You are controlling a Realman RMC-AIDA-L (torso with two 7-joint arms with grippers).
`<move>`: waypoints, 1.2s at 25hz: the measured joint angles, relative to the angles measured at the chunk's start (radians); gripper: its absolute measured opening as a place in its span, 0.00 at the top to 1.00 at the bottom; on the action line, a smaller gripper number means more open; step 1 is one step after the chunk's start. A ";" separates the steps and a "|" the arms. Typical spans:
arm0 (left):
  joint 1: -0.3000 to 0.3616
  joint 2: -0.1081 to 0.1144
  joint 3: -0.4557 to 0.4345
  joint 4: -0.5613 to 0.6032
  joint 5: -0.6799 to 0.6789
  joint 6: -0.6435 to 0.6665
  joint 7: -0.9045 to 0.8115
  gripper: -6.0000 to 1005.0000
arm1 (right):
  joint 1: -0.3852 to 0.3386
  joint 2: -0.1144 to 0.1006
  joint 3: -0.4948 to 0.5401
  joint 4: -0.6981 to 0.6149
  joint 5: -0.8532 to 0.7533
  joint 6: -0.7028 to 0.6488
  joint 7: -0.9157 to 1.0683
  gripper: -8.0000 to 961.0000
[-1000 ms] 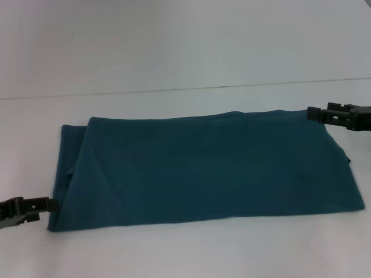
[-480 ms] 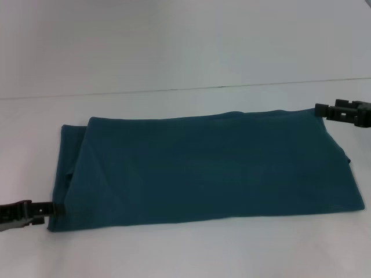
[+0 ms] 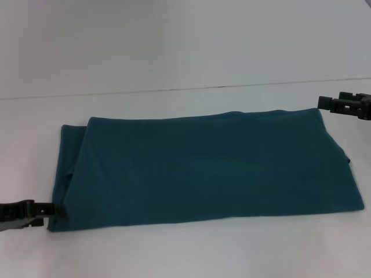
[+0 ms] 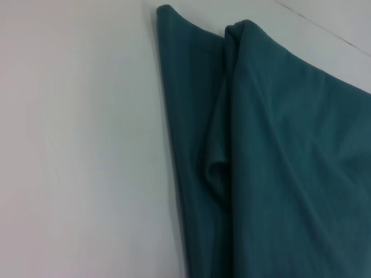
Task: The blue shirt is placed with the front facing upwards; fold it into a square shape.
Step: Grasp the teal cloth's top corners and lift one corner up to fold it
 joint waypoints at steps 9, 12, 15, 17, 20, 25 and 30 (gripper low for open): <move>-0.007 -0.007 0.025 -0.016 0.001 -0.033 -0.008 0.33 | 0.001 -0.003 0.001 0.000 0.000 0.001 0.001 0.04; -0.005 -0.007 0.026 -0.016 0.001 -0.042 -0.008 0.33 | 0.001 -0.004 0.001 0.000 0.000 0.000 0.001 0.04; -0.001 -0.007 0.026 -0.016 0.003 -0.049 -0.008 0.33 | 0.000 -0.005 0.001 0.000 0.000 0.000 0.001 0.04; 0.000 -0.007 0.026 -0.016 0.005 -0.051 -0.008 0.33 | 0.000 -0.005 0.001 0.000 0.000 -0.001 0.001 0.04; 0.001 -0.010 0.026 -0.018 0.012 -0.053 -0.008 0.33 | 0.000 -0.005 0.002 0.000 0.000 -0.003 0.001 0.04; -0.003 -0.012 0.028 -0.030 0.013 -0.053 -0.002 0.33 | -0.002 -0.005 0.005 0.000 0.000 -0.004 0.001 0.04; -0.007 -0.012 0.039 -0.035 0.012 -0.051 0.001 0.33 | -0.005 -0.005 0.005 0.000 0.000 -0.004 0.001 0.04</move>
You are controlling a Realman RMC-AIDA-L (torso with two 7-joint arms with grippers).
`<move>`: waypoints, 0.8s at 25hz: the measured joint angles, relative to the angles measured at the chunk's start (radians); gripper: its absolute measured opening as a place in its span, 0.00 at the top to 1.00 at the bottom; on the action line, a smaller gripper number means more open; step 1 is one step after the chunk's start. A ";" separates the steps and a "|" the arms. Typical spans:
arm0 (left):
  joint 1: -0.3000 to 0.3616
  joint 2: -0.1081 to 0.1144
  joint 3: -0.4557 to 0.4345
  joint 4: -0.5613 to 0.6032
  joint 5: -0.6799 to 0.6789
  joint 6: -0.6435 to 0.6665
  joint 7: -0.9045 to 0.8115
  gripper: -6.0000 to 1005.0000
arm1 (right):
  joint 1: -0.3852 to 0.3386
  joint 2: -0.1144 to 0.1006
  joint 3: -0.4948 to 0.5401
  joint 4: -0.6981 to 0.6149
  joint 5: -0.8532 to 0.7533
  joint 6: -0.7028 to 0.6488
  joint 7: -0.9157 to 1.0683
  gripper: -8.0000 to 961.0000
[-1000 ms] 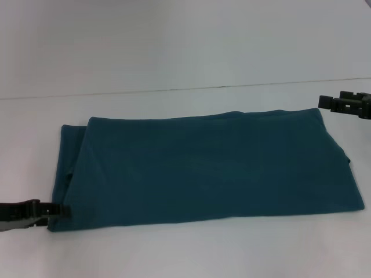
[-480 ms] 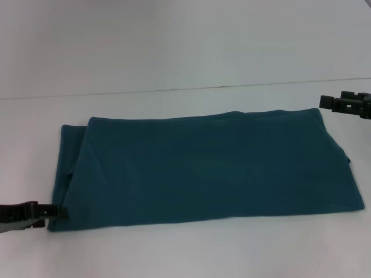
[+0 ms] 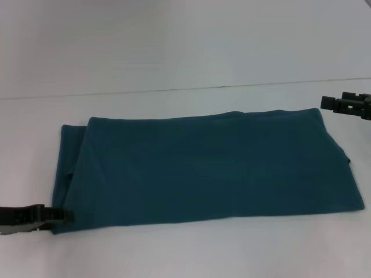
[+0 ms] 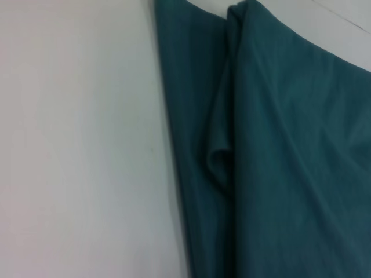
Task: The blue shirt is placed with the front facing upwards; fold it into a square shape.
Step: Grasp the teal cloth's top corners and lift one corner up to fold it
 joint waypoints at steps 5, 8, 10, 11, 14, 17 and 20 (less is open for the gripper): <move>-0.004 -0.001 0.019 -0.001 -0.005 0.003 0.000 0.33 | -0.001 0.000 0.000 0.000 0.000 -0.002 0.000 0.04; -0.005 0.000 0.017 0.004 -0.007 0.004 0.000 0.33 | 0.000 0.000 -0.001 0.000 0.000 -0.002 0.000 0.04; -0.005 0.002 0.012 0.009 -0.006 0.006 -0.001 0.33 | 0.000 0.000 0.000 0.000 0.000 -0.002 0.000 0.04; -0.005 0.002 0.011 0.012 -0.005 0.007 -0.002 0.33 | 0.001 0.000 0.001 0.000 0.000 -0.002 0.000 0.04; -0.005 0.004 0.009 0.018 -0.001 0.007 -0.006 0.34 | 0.001 -0.001 0.001 0.000 0.000 -0.002 0.000 0.04; -0.005 0.006 0.009 0.019 0.006 0.006 -0.008 0.34 | 0.002 -0.001 0.000 0.000 0.000 0.000 0.000 0.04; -0.005 0.005 0.012 0.019 0.015 -0.002 -0.011 0.34 | 0.003 -0.001 -0.001 0.000 0.000 0.002 0.000 0.04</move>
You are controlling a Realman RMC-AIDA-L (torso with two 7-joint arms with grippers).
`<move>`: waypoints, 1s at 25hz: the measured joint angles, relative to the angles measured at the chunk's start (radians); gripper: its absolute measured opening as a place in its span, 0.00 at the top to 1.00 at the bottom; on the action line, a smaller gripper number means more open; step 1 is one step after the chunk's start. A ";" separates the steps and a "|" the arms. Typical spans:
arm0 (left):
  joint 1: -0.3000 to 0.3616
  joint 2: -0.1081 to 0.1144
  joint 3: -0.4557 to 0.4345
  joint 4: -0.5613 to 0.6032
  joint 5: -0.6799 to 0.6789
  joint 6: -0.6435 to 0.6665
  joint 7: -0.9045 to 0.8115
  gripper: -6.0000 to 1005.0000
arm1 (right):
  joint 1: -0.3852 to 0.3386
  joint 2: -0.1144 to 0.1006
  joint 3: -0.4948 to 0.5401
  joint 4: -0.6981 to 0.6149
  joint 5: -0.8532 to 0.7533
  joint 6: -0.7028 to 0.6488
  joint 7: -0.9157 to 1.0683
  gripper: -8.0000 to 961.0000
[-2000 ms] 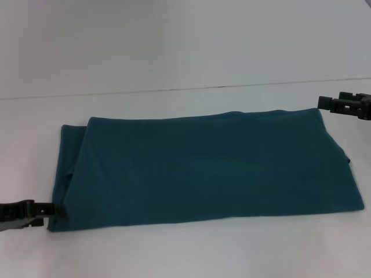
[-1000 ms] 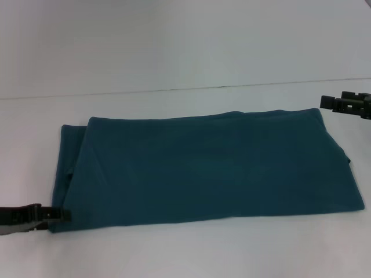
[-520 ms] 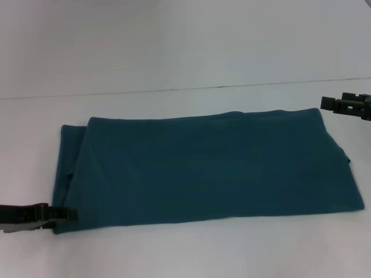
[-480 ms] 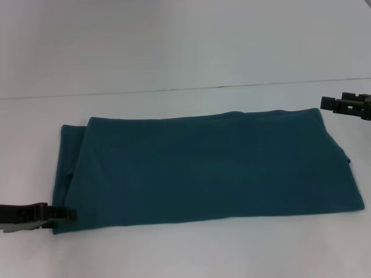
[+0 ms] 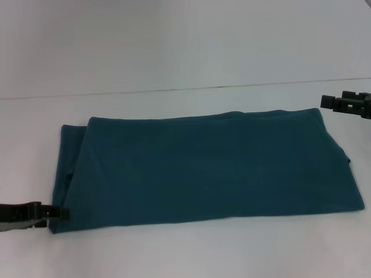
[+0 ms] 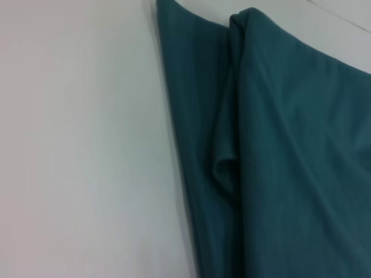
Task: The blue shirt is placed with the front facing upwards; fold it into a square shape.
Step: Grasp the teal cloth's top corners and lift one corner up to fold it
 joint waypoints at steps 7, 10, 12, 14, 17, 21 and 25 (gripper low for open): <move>-0.004 -0.003 0.005 -0.004 0.001 -0.004 -0.001 0.34 | 0.002 0.000 -0.001 0.000 0.000 0.001 0.000 0.04; -0.008 -0.003 0.006 -0.008 0.001 -0.005 0.000 0.34 | 0.002 0.000 -0.001 0.000 0.000 0.001 0.000 0.04; -0.011 -0.004 0.006 -0.010 0.001 -0.005 0.001 0.34 | 0.002 -0.001 0.000 0.000 0.000 0.001 0.000 0.04; -0.016 -0.005 0.007 -0.012 -0.001 -0.005 0.004 0.34 | 0.001 -0.002 0.002 0.000 0.000 0.002 0.000 0.05; -0.021 -0.005 0.007 -0.010 -0.004 -0.002 0.008 0.34 | 0.000 -0.002 0.003 0.000 0.000 0.005 0.000 0.05; -0.031 0.001 0.003 0.000 -0.009 -0.020 0.011 0.34 | -0.004 -0.002 0.010 0.000 0.000 0.016 0.000 0.05; -0.046 0.004 0.005 0.001 -0.009 -0.071 0.014 0.34 | -0.006 0.003 0.019 0.000 0.003 0.020 0.012 0.05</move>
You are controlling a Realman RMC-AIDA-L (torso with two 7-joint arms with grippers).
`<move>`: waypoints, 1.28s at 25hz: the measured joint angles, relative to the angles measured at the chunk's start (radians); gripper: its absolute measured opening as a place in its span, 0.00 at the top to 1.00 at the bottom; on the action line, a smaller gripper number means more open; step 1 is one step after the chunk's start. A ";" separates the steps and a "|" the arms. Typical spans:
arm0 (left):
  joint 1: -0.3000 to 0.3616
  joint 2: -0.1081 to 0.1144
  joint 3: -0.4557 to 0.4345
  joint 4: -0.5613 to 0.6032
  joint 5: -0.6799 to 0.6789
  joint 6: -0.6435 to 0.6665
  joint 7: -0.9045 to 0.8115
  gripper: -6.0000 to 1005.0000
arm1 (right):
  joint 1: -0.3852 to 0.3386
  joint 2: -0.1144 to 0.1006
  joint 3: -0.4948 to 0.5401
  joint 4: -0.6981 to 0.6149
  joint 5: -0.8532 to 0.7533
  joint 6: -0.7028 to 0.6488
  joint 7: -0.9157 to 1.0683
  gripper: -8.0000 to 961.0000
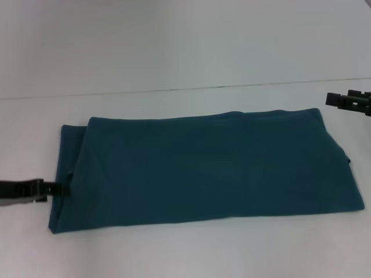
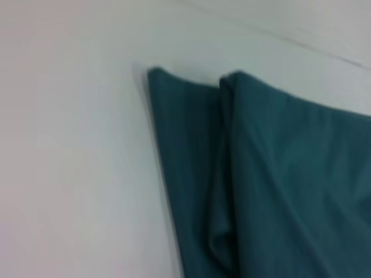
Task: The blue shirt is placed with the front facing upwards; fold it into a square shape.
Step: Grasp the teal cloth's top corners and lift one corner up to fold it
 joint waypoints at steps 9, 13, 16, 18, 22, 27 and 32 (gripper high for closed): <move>-0.048 0.003 0.046 -0.030 0.007 -0.080 -0.010 0.34 | 0.016 0.004 0.003 0.000 0.002 0.001 0.017 0.05; -0.053 0.005 0.054 -0.041 0.016 -0.105 -0.012 0.34 | 0.018 0.006 -0.001 0.000 0.002 0.002 0.017 0.05; -0.058 0.005 0.054 -0.050 0.038 -0.129 -0.012 0.34 | 0.019 0.006 -0.001 0.000 0.006 0.003 0.017 0.05; -0.069 0.004 0.061 -0.063 0.064 -0.139 -0.013 0.34 | 0.020 0.006 0.000 0.000 0.008 0.003 0.017 0.05; -0.078 0.003 0.082 -0.074 0.083 -0.144 -0.015 0.34 | 0.019 0.006 0.002 0.001 0.008 0.003 0.017 0.05; -0.082 0.002 0.111 -0.074 0.085 -0.144 -0.025 0.34 | 0.016 0.006 0.004 0.002 0.009 0.003 0.016 0.05; -0.086 0.001 0.117 -0.074 0.099 -0.144 -0.027 0.34 | 0.014 0.006 0.004 0.002 0.010 0.003 0.016 0.05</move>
